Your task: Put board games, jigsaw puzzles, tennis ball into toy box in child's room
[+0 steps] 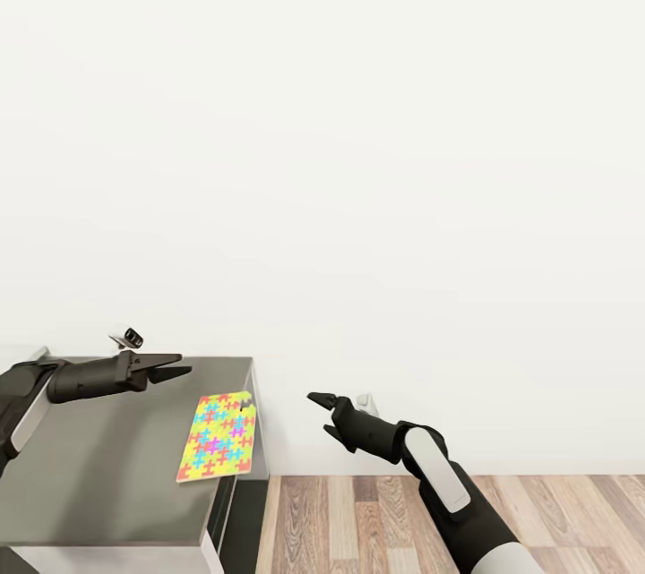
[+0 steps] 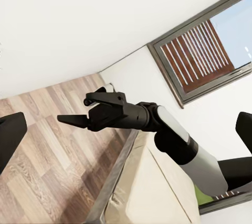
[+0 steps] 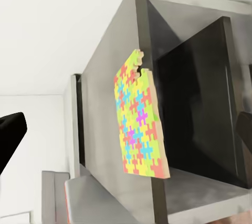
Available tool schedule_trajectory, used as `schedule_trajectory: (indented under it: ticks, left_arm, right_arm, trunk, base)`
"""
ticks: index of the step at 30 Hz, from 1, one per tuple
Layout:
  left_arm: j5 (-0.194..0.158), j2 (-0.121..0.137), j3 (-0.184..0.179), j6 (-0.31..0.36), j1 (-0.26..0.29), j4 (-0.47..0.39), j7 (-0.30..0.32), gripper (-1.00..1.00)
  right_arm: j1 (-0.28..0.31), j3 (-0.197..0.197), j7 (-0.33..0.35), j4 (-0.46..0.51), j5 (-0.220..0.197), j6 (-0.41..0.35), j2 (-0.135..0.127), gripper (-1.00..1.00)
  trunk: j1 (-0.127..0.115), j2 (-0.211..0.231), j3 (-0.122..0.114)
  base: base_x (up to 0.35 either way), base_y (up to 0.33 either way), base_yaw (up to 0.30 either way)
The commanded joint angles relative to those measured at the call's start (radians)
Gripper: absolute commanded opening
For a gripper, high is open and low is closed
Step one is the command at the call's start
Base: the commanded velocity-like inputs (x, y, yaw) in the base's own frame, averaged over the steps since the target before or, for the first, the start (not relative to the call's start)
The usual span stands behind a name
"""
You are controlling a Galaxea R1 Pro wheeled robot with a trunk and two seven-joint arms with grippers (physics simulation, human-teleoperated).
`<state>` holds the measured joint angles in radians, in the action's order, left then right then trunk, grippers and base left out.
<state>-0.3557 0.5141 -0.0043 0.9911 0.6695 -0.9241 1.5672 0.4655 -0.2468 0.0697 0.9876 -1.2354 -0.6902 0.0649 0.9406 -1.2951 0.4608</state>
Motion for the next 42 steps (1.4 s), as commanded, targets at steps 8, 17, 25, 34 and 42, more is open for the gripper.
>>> schedule_trajectory:
  ticks: [8, 17, 25, 34, 42]
  left_arm:
    - [0.0, 0.004, 0.0, 0.011, -0.001, -0.001, 0.004, 1.0]
    - [-0.001, 0.004, -0.001, 0.012, -0.001, -0.001, 0.004, 1.0]
    - [-0.002, 0.003, -0.002, 0.012, -0.001, -0.001, 0.004, 1.0]
    - [-0.002, 0.0, -0.002, 0.012, -0.001, -0.001, 0.004, 1.0]
    - [-0.003, 0.007, 0.002, 0.012, -0.004, 0.0, 0.004, 1.0]
  right_arm:
    - [0.001, 0.0, 0.004, 0.0, 0.004, -0.003, 0.007, 1.0]
    - [-0.001, 0.0, 0.004, 0.0, 0.004, -0.003, 0.007, 1.0]
    - [0.0, -0.031, 0.004, 0.001, 0.004, -0.003, 0.009, 1.0]
    - [0.0, -0.054, 0.005, 0.001, 0.004, -0.003, 0.009, 1.0]
    - [-0.001, -0.054, 0.005, 0.0, 0.004, -0.002, 0.009, 1.0]
  trunk:
    - [0.031, -0.057, 0.026]
    - [0.065, -0.12, 0.054]
    - [0.096, -0.176, 0.079]
    - [0.13, -0.239, 0.108]
    - [0.13, -0.239, 0.108]
  base:
    - [0.0, 0.0, 0.0]
    - [0.0, 0.0, 0.0]
    - [0.0, 0.0, 0.0]
    - [0.0, 0.0, 0.0]
    - [0.0, 0.0, 0.0]
